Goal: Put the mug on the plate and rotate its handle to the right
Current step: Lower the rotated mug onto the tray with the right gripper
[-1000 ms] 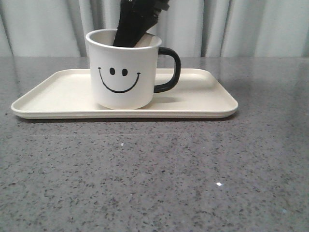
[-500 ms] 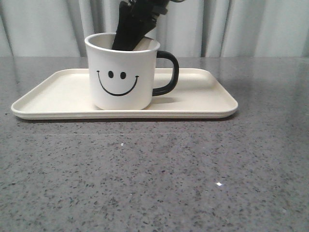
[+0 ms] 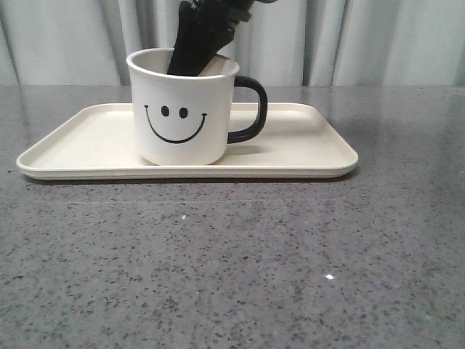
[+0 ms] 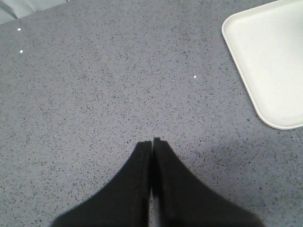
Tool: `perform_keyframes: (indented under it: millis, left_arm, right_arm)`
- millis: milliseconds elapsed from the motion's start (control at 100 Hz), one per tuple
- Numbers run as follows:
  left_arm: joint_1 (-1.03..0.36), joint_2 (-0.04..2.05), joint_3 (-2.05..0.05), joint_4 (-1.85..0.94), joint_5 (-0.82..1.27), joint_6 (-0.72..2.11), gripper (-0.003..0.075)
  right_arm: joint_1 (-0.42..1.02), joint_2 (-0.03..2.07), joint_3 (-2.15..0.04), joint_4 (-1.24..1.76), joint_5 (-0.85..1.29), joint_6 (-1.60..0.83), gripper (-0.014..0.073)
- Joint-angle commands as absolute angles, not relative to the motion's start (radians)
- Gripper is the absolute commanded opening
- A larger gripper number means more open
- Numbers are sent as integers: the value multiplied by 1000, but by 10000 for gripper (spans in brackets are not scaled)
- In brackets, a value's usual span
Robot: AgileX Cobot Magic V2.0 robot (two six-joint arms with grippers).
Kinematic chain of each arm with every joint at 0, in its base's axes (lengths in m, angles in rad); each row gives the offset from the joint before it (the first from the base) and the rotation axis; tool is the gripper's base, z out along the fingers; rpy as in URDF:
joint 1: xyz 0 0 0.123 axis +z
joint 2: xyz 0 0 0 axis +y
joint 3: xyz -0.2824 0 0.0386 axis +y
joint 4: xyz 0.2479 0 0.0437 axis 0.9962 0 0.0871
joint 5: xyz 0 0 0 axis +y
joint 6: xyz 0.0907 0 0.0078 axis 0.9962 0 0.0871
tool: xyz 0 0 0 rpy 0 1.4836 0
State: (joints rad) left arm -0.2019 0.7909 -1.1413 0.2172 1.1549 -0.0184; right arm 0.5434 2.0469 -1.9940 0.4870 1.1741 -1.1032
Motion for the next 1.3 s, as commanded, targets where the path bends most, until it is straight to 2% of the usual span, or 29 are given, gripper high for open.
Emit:
perform_keyframes:
  millis: [0, 210, 500, 810, 1030, 1290]
  left_arm:
    - [-202, 789, -1166, 223, 1100, -27, -20]
    - [-202, 789, -1166, 220, 1100, -27, -20]
    - [-202, 789, -1166, 220, 1100, -27, -20]
    - [-202, 789, -1166, 220, 1100, -27, -20]
    - [-202, 789, -1166, 220, 1100, -27, -20]
    - [-202, 789, -1166, 220, 1100, -27, -20]
  right_arm:
    - [543, 1992, -2025, 518, 1161, -1113, -107]
    - [543, 1992, -2025, 518, 1172, -1114, -102]
    - [543, 1992, -2025, 518, 1173, -1114, 30]
    - [543, 1992, -2025, 518, 1164, -1114, 36]
    - [543, 1992, -2025, 518, 1161, -1114, 160]
    - [543, 1992, -2025, 518, 1153, -1114, 167]
